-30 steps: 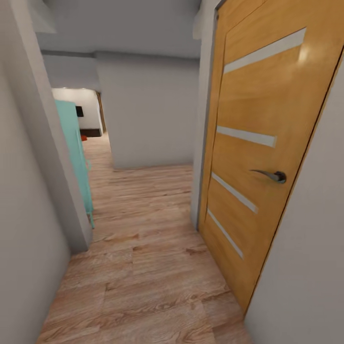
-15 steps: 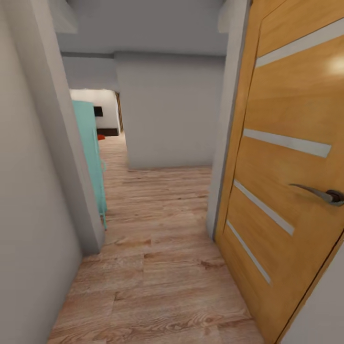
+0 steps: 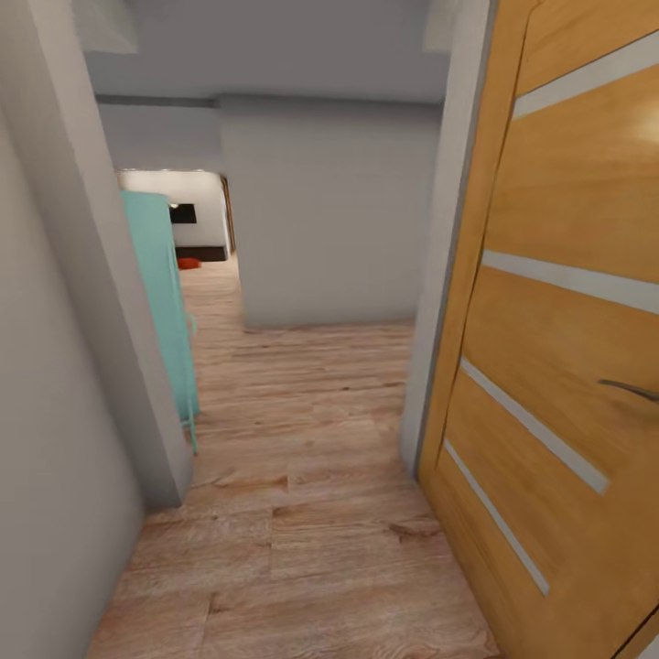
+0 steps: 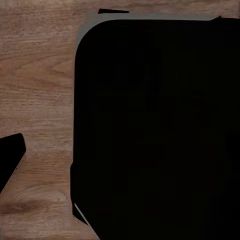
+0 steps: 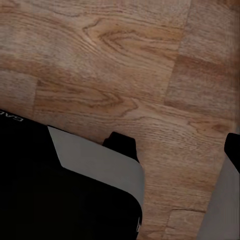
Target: Move the two storage containers from the living room to the garage. In the garage, place one container on the floor and stack the other container on top of it (either order is fine).
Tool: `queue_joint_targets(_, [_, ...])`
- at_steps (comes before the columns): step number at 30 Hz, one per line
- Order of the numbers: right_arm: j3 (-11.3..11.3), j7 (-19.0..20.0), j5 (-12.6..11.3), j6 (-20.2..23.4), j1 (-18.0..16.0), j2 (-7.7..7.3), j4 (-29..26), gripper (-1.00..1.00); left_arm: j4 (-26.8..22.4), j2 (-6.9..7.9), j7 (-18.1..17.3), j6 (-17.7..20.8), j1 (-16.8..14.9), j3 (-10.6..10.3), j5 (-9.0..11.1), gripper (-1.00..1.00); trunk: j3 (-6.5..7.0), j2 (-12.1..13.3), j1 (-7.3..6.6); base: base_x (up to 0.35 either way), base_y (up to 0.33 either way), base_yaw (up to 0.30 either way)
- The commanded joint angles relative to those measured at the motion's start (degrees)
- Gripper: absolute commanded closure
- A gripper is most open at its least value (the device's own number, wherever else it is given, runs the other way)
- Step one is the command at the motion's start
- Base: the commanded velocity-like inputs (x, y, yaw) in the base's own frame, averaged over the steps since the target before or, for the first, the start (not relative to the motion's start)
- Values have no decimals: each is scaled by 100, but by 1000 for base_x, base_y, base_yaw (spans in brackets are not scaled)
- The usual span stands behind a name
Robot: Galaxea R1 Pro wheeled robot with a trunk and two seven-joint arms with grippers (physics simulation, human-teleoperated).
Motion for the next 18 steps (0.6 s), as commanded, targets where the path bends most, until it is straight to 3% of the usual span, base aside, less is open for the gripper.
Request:
queue_joint_targets(1, [52, -12, -50, 4, -6, 5, 13, -100, 1, 0, -3, -14, -2, 17, 26, -100, -5, -2, 3, 322, 0, 0])
queue_joint_targets(11, [50, -7, -68, 9, -6, 3, 18, -100, 1, 0, -3, -14, -2, 20, 26, -100, -5, -2, 3, 322, 0, 0])
queue_joint_targets(13, [49, 1, -89, -20, 37, -70, 20, -100, 1, 0, -3, -14, -2, 20, 26, -100, -5, -2, 3, 322, 0, 0])
queue_joint_targets(18, [49, 21, -97, -746, 549, -222, 20, -100, 1, 0, -3, -14, -1, 20, 26, -100, -5, -2, 3, 322, 0, 0])
